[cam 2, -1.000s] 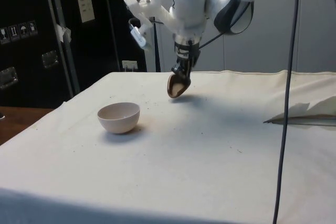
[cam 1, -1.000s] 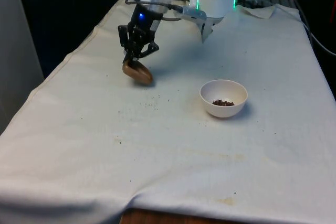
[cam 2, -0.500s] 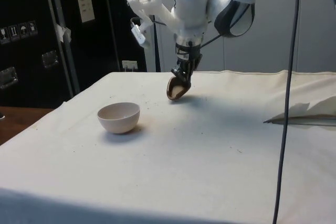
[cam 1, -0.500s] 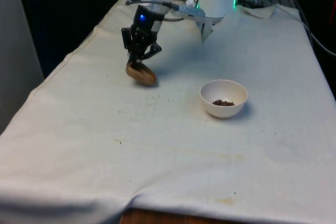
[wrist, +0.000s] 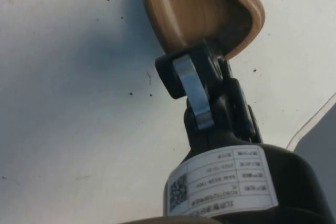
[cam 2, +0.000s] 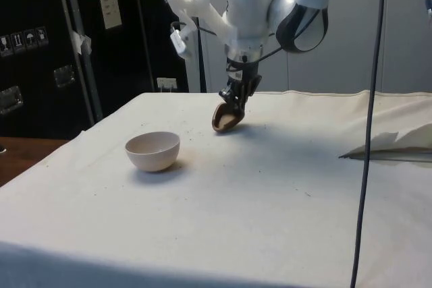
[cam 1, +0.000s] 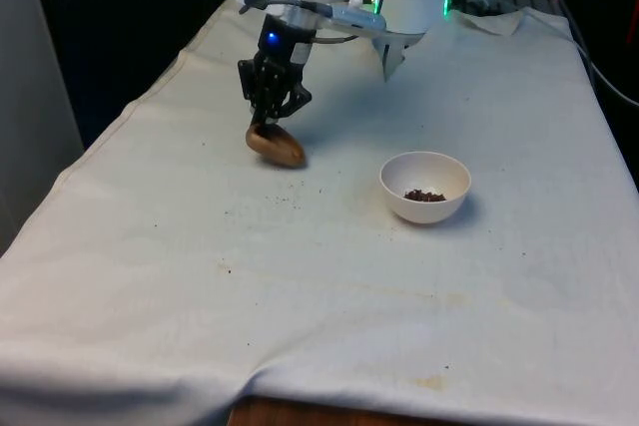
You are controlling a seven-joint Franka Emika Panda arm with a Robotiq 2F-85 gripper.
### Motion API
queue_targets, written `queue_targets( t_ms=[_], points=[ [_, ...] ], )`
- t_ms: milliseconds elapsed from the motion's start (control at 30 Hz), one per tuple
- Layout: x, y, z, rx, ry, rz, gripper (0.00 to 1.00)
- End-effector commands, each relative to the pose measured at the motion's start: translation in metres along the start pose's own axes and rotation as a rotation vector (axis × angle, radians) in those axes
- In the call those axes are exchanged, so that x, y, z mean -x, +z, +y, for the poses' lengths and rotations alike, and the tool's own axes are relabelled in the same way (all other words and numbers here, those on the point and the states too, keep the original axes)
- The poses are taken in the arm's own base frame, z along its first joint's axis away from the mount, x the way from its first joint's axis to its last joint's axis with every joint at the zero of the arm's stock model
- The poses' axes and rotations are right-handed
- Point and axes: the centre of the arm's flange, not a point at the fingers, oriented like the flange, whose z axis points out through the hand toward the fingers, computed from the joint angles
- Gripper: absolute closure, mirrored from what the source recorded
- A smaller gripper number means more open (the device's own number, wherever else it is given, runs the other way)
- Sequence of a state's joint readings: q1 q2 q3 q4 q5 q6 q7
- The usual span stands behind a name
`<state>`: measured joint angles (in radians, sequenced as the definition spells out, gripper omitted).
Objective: Pour the coffee beans from the cup into the bowl.
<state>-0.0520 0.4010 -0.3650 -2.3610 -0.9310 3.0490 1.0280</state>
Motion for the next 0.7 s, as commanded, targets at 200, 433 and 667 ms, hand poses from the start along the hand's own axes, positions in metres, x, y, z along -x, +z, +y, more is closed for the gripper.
queue_targets(
  t_ms=[200,433,667],
  points=[
    [0.008,0.004,-0.003,-0.044,0.039,-0.01,1.0],
    [0.009,0.006,-0.004,-0.066,0.073,-0.011,1.0],
    [0.011,0.008,-0.005,-0.084,0.103,-0.011,1.0]
  ],
)
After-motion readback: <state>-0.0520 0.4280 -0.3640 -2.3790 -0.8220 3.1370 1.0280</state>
